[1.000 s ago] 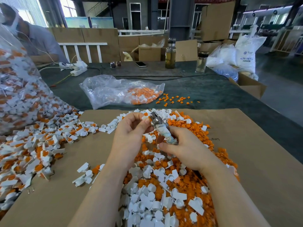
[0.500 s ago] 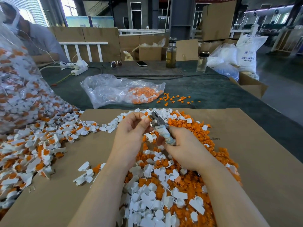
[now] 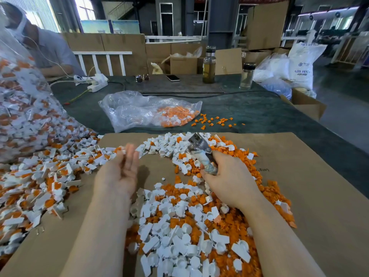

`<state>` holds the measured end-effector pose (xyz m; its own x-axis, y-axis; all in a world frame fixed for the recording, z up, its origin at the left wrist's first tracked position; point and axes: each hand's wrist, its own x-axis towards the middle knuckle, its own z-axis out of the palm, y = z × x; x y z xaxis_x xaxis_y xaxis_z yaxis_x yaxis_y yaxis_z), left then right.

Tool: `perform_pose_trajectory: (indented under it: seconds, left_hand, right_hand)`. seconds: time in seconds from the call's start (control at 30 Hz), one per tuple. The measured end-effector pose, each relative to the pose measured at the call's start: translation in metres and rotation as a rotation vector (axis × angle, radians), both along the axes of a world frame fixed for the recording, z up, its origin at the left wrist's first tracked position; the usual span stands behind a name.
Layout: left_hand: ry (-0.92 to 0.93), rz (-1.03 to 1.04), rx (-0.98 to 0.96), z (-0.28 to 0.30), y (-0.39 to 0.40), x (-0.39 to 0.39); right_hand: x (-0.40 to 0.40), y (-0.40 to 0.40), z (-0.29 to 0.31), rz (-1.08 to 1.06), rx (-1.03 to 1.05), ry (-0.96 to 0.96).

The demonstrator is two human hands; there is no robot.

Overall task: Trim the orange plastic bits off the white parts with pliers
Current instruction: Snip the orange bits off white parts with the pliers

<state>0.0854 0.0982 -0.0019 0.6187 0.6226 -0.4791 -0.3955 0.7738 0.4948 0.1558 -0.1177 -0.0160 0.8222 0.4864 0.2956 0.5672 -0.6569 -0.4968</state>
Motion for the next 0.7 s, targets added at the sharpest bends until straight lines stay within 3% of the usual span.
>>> perform_pose_trajectory:
  seconds: [0.1,0.3,0.4,0.47,0.57,0.7]
  left_hand:
    - [-0.126,0.200,-0.208,-0.006,0.021,-0.006]
    - [-0.275,0.448,-0.294,-0.009,0.039,-0.015]
    - [-0.301,0.463,-0.266,-0.006,0.038,-0.018]
    - [-0.243,0.347,-0.206,-0.003,0.030,-0.019]
    - [0.029,-0.047,0.126,0.003,0.010,-0.012]
    - [0.382,-0.470,0.982,0.005,-0.027,-0.001]
  right_hand:
    - [0.001,-0.001,-0.002,-0.029,-0.018,-0.010]
    - [0.002,-0.004,-0.001,-0.087,-0.034,-0.012]
    - [0.003,-0.005,0.000,-0.135,-0.036,-0.017]
    - [0.004,-0.005,0.001,-0.158,-0.042,-0.015]
    - [0.004,-0.005,0.000,-0.179,-0.081,-0.012]
    - [0.004,-0.004,-0.002,-0.204,-0.096,-0.010]
